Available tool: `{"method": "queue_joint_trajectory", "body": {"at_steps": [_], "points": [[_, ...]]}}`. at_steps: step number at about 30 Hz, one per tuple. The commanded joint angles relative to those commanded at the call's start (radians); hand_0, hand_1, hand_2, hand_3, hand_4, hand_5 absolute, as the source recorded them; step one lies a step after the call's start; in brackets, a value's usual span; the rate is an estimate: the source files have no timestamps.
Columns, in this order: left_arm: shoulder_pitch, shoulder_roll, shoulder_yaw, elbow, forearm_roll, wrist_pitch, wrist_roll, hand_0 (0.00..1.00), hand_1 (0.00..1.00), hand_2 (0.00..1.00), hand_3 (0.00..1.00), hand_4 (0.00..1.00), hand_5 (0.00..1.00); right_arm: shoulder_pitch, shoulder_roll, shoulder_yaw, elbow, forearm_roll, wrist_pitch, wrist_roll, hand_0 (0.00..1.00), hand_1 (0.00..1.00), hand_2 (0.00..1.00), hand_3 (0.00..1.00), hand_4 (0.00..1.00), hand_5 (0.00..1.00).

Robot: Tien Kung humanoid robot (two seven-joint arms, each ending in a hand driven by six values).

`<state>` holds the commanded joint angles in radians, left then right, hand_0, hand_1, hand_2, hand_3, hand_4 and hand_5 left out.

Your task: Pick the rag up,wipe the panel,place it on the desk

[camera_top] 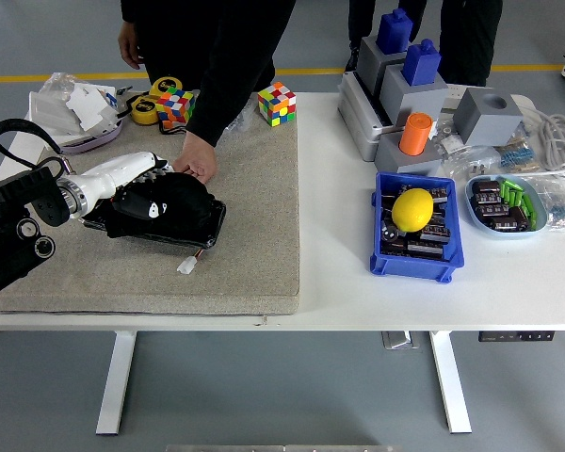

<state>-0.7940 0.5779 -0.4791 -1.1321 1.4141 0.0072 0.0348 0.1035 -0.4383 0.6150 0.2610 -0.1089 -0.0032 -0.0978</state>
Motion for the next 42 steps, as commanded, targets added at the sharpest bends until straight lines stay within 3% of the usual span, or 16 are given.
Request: {"method": "queue_joint_trajectory", "body": {"at_steps": [8,15,24,42], "points": [[-0.005,-0.015,-0.014,-0.039,0.013,0.002,0.008,0.366,0.458,0.558,0.569,0.496,0.002,0.002,-0.001,-0.003,-0.001,0.003,-0.001,0.000,0.726,0.688,0.680,0.587,0.998,0.504],[0.008,-0.005,-0.007,-0.007,0.007,0.002,0.008,0.366,0.458,0.556,0.569,0.493,0.002,0.001,0.001,0.002,0.001,0.000,-0.001,-0.001,0.726,0.688,0.680,0.586,0.998,0.503],[0.034,0.035,-0.009,0.043,-0.007,0.000,0.002,0.364,0.458,0.556,0.568,0.493,0.002,-0.002,-0.002,0.005,0.000,0.001,-0.001,-0.003,0.726,0.688,0.681,0.585,0.998,0.504],[0.065,0.116,-0.082,0.083,0.002,0.000,0.001,0.359,0.458,0.556,0.569,0.493,0.002,-0.008,0.001,0.014,-0.001,-0.004,-0.001,-0.004,0.725,0.688,0.681,0.586,0.998,0.503]]}}
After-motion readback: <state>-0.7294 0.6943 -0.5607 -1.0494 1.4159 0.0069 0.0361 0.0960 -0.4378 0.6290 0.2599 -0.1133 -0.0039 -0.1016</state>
